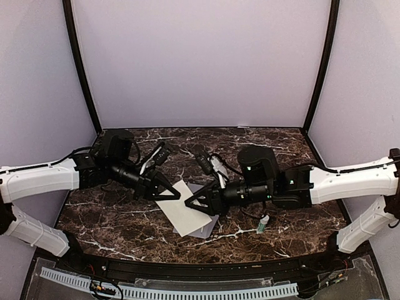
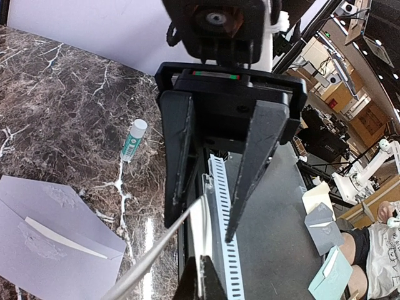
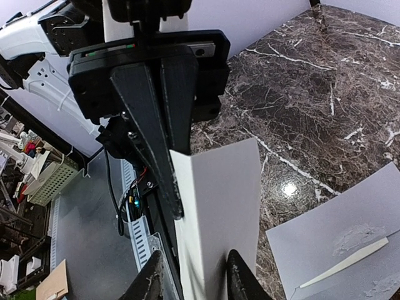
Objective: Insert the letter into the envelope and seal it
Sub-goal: Fold the letter.
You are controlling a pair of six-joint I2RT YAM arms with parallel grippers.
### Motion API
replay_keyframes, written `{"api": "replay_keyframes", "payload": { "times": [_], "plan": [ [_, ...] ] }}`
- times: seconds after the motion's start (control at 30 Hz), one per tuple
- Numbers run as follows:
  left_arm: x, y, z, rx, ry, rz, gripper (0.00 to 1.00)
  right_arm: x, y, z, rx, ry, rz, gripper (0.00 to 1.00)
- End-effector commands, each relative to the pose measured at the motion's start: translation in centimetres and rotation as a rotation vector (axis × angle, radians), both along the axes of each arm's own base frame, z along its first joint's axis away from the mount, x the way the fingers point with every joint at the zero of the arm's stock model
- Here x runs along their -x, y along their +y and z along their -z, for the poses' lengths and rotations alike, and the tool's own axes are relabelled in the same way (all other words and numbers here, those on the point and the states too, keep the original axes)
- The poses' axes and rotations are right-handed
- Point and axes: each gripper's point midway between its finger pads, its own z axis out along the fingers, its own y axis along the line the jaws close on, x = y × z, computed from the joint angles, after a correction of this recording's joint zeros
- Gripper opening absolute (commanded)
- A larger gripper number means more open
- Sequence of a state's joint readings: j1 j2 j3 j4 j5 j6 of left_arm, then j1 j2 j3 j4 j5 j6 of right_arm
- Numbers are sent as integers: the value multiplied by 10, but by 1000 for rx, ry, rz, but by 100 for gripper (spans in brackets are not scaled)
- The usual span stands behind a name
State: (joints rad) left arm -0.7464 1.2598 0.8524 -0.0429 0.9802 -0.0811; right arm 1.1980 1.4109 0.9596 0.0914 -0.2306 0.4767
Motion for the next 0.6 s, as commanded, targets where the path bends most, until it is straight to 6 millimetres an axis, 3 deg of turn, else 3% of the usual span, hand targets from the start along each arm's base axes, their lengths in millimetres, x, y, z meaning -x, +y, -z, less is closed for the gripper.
{"api": "replay_keyframes", "payload": {
  "times": [0.0,0.3,0.4,0.43,0.5,0.57],
  "plan": [
    [10,-1,-21,47,-56,34,0,7,0,-12,-62,22,-11,28],
    [14,-1,-20,44,-66,36,0,11,2,-8,-67,59,-27,2],
    [11,-1,-19,36,-79,20,0,12,2,-8,-68,58,-26,0],
    [10,-1,-19,30,-79,16,3,12,2,-8,-69,59,-28,0],
    [7,0,-21,23,-99,-10,20,13,1,-7,-68,61,-31,0],
    [-3,2,-23,5,-143,-76,42,15,0,-6,-60,62,-38,0]
  ]
}}
